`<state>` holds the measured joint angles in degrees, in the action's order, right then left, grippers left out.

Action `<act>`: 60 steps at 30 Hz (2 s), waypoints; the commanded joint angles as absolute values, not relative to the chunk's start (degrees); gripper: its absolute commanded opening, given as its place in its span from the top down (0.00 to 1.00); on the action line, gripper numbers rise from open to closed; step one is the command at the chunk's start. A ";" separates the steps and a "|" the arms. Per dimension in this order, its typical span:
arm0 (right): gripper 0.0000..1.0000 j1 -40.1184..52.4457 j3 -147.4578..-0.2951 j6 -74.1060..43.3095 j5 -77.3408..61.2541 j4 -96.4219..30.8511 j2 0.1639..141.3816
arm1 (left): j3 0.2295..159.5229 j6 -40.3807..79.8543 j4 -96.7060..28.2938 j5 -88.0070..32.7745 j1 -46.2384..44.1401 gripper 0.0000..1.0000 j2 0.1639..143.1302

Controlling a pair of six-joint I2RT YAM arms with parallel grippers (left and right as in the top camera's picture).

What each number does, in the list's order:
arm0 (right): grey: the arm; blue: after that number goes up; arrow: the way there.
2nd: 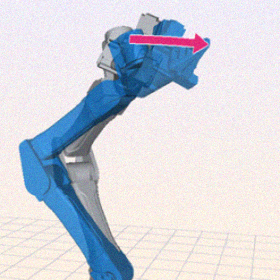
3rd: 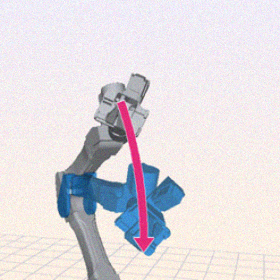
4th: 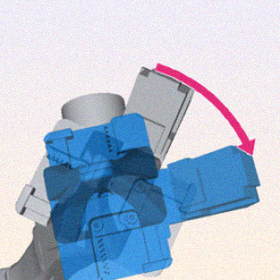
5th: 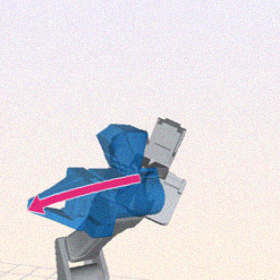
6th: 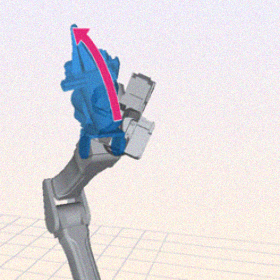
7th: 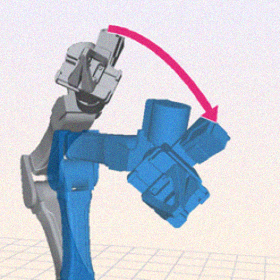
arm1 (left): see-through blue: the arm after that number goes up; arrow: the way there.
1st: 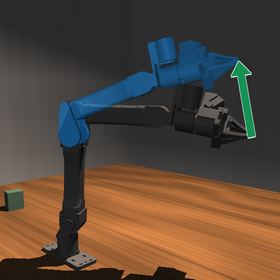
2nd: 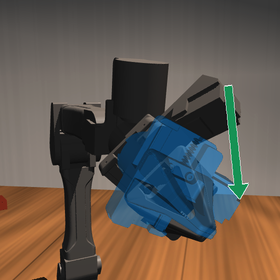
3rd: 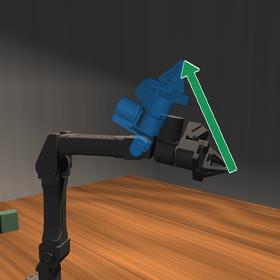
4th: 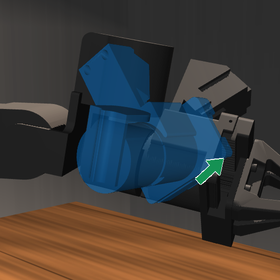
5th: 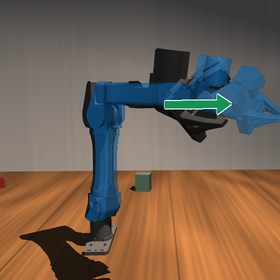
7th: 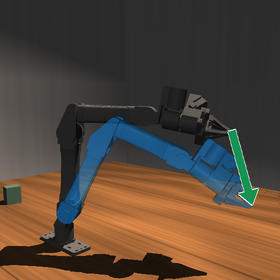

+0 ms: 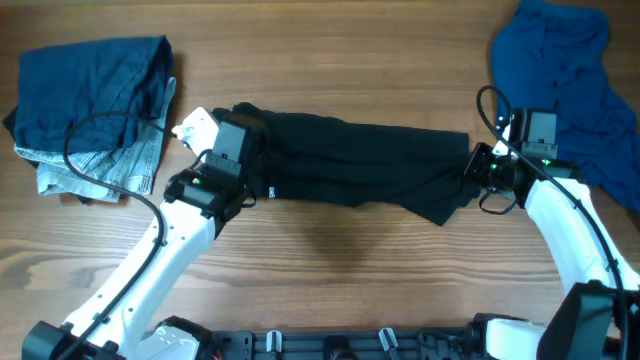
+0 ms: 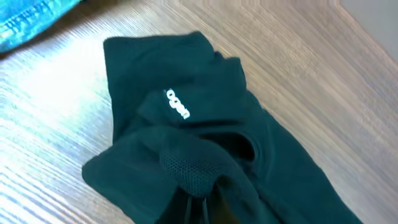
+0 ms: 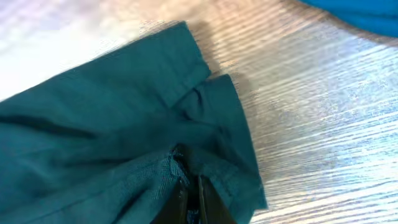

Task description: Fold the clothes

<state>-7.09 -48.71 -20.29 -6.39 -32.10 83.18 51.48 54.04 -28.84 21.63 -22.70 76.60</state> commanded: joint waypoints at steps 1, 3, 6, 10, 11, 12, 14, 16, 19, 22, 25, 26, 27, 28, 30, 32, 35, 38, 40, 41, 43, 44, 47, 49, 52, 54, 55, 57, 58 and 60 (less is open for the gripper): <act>0.96 -8.03 -49.60 -19.62 -4.19 -31.94 86.72 | 52.21 52.66 -27.97 23.44 -21.19 0.96 78.24; 0.96 -8.03 -49.60 -19.68 -4.19 -31.77 88.75 | 52.21 52.66 -27.42 23.44 -21.19 0.96 79.29; 0.32 -8.34 -49.60 -19.70 -4.95 -31.51 88.92 | 52.21 52.10 -27.11 22.96 -21.19 0.19 79.53; 0.17 -10.41 -49.63 -16.80 -8.36 -34.33 87.64 | 52.95 46.63 -27.40 18.31 -21.19 0.00 79.50; 0.11 -10.63 -49.63 -14.76 -9.26 -34.06 87.64 | 53.45 46.61 -28.32 17.78 -21.19 0.01 79.50; 0.07 -10.87 -49.60 -11.33 -10.74 -33.52 87.81 | 53.80 46.63 -29.02 17.54 -21.19 0.00 79.50; 0.04 -10.85 -49.39 -8.10 -11.57 -29.56 89.67 | 54.85 46.63 -32.49 17.26 -21.06 0.00 79.40; 0.04 -10.85 -49.32 -4.32 -12.19 -25.65 92.92 | 54.87 46.63 -34.96 16.45 -20.18 0.00 79.40; 0.16 -10.85 -49.32 -2.52 -13.72 -23.53 96.95 | 54.87 46.63 -37.76 16.21 -18.39 0.00 79.40; 0.24 -10.79 -49.17 -2.55 -16.62 -21.32 99.92 | 54.87 46.65 -38.83 16.05 -17.45 0.00 79.40; 0.47 -10.17 -49.12 -3.09 -19.57 -19.46 103.07 | 54.87 46.63 -38.68 16.08 -17.45 0.00 79.40; 0.55 -9.54 -49.10 -3.20 -19.59 -19.03 104.38 | 54.87 46.65 -38.85 16.05 -17.45 0.00 79.42; 0.65 -8.91 -49.10 -3.51 -19.57 -18.74 105.38 | 54.87 46.65 -38.94 16.05 -17.45 0.00 79.42; 0.84 -8.47 -49.10 -5.26 -19.55 -18.68 106.06 | 54.87 46.65 -39.13 16.05 -17.45 0.00 79.42; 0.96 -8.60 -49.12 -8.14 -19.57 -18.85 105.86 | 54.87 46.65 -39.83 16.08 -17.45 0.00 79.42; 0.96 -9.43 -49.19 -9.63 -19.75 -20.32 104.84 | 54.87 46.65 -40.60 16.08 -17.45 0.00 79.42; 0.96 -13.41 -50.83 -9.21 -19.81 -24.99 100.60 | 54.87 46.65 -41.04 16.05 -17.45 0.00 79.40; 0.96 -20.12 -57.76 -5.98 -20.27 -33.36 98.00 | 54.89 46.65 -41.74 16.10 -17.45 0.00 78.46; 0.96 -22.92 -60.80 -4.82 -22.28 -35.09 98.00 | 54.96 46.63 -41.65 16.12 -17.45 0.00 76.23; 0.96 -23.94 -61.84 -4.43 -22.79 -35.27 98.00 | 55.22 46.61 -41.69 16.12 -17.45 0.00 75.02; 0.96 -24.21 -64.23 -1.41 -23.59 -37.91 98.00 | 55.83 45.34 -41.65 16.47 -17.45 0.00 70.96; 0.96 -23.79 -64.64 -1.48 -24.43 -38.61 98.00 | 55.86 45.34 -41.65 16.58 -17.43 0.00 69.97; 0.96 -18.35 -65.30 -1.54 -26.70 -41.19 98.00 | 55.83 45.34 -41.67 16.56 -17.45 0.00 69.21; 0.96 -13.13 -65.30 -2.02 -26.68 -41.60 97.97 | 55.83 45.34 -41.67 16.53 -17.45 0.00 69.23; 0.96 -6.87 -65.36 -5.08 -26.70 -40.10 98.00 | 55.83 45.34 -41.71 16.56 -17.45 0.00 69.34; 0.96 -2.20 -65.36 -7.79 -27.03 -38.17 97.97 | 55.83 45.34 -41.67 16.53 -17.45 0.00 70.00; 0.96 -0.30 -65.36 -7.97 -27.03 -37.36 98.00 | 55.83 45.34 -41.67 16.53 -17.45 0.00 70.50; 0.96 3.25 -65.36 -9.58 -26.35 -35.29 98.00 | 55.83 45.34 -41.80 16.51 -17.45 0.00 71.31; 0.96 5.63 -65.36 -10.59 -25.61 -33.67 98.02 | 55.83 45.34 -41.87 16.51 -17.45 0.00 71.66; 0.96 9.34 -65.36 -12.45 -24.03 -31.46 98.02 | 55.83 45.34 -41.87 16.53 -17.45 0.00 71.81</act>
<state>6.46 -64.18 -9.52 -25.28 -33.15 99.35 54.94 46.54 -41.82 16.38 -17.82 71.37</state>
